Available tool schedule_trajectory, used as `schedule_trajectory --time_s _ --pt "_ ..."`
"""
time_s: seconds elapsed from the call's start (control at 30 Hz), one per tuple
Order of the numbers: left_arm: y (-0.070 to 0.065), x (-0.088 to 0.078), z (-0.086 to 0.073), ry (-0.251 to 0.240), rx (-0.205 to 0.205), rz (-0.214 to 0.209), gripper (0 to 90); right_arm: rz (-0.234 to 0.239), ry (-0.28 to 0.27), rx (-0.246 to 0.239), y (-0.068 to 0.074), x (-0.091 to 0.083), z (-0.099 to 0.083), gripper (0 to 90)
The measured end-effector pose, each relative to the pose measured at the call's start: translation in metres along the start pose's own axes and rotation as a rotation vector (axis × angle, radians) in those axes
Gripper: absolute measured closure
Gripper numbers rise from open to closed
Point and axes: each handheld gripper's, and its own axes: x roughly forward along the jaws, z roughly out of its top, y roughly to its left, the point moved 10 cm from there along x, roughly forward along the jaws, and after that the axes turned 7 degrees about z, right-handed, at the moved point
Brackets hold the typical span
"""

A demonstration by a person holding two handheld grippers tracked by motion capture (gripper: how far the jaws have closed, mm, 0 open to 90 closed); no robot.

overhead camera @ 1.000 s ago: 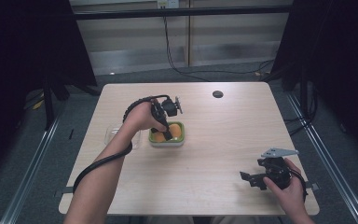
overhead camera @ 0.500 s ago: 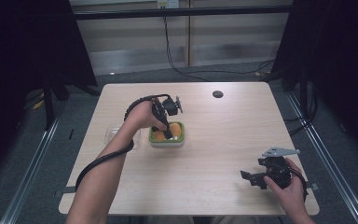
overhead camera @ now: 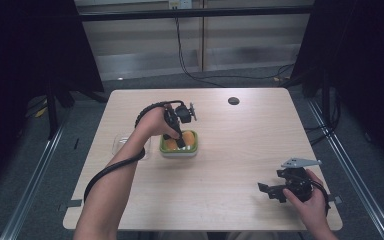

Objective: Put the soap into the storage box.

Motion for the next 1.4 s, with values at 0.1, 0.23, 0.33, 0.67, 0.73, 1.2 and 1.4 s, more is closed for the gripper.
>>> schedule_trajectory --time_s 0.1,0.23,0.33,0.67,0.73,1.2,1.4 --pt "0.002 0.000 0.000 0.003 0.001 0.002 50.2 0.002 -0.001 -0.003 -0.001 0.000 0.000 7.2" --pt "0.005 0.001 -0.001 0.006 0.015 -0.009 50.2 -0.004 -0.013 -0.007 -0.001 0.000 0.002 7.3" --pt "0.006 0.004 -0.001 -0.002 0.008 0.007 50.2 -0.006 -0.012 -0.009 0.000 -0.001 0.002 7.3" --pt "0.011 0.007 -0.001 -0.003 0.008 0.013 50.2 -0.010 -0.006 -0.007 0.000 0.000 0.002 7.3" --pt "0.011 0.006 -0.002 0.009 0.010 0.003 50.2 -0.012 -0.008 -0.005 0.000 0.000 0.001 7.3" --pt "0.017 0.014 -0.001 0.007 -0.002 0.021 50.2 -0.012 -0.009 -0.009 0.000 -0.001 0.002 7.3" --pt "0.020 0.017 0.000 0.006 0.007 0.030 50.2 -0.012 -0.013 -0.007 0.000 -0.001 0.002 7.3"
